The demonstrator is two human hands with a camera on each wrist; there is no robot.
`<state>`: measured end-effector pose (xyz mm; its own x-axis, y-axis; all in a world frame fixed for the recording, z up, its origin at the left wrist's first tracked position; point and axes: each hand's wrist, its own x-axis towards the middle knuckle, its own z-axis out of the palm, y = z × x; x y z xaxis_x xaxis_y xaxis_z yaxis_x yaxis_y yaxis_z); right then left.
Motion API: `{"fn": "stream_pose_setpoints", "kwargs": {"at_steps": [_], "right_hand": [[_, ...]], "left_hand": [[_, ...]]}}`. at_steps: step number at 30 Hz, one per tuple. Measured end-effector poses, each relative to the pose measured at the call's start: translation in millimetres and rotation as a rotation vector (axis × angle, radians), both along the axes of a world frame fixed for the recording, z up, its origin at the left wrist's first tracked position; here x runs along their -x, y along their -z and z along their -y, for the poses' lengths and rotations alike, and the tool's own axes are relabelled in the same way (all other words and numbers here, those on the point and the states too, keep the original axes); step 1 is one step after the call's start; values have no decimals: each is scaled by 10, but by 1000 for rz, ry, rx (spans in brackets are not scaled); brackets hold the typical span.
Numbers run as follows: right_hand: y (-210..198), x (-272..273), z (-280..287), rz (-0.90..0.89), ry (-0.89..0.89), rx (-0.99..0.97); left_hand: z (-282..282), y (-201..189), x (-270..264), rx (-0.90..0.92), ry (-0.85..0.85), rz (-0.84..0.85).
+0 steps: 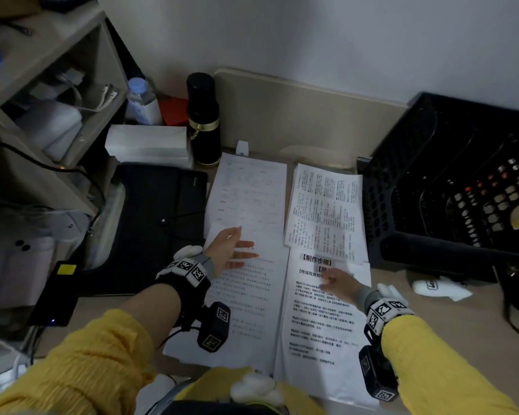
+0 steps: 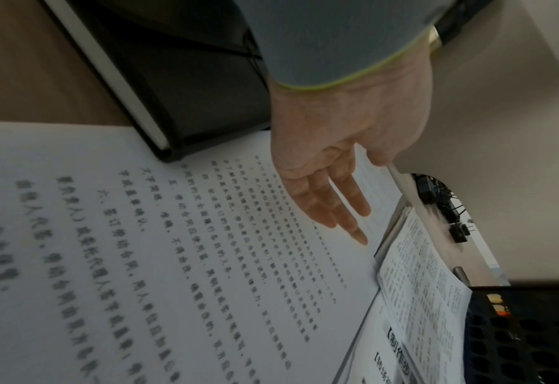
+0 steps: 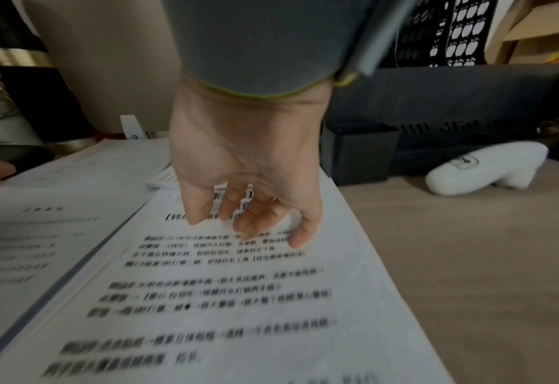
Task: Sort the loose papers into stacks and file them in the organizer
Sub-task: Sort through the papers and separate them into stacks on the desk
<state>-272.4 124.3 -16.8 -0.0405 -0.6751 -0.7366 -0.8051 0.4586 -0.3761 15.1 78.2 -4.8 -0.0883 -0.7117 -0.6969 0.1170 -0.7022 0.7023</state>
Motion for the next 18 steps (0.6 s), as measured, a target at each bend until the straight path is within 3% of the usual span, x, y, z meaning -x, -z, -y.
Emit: {"fn": "stream_pose_setpoints", "kwargs": {"at_steps": [10, 18], "right_hand": [[133, -186, -379, -112, 5, 16], [-164, -315, -253, -118, -77, -119]], "left_hand": [[-244, 32, -237, -12, -7, 28], [-216, -50, -341, 38, -5, 37]]}}
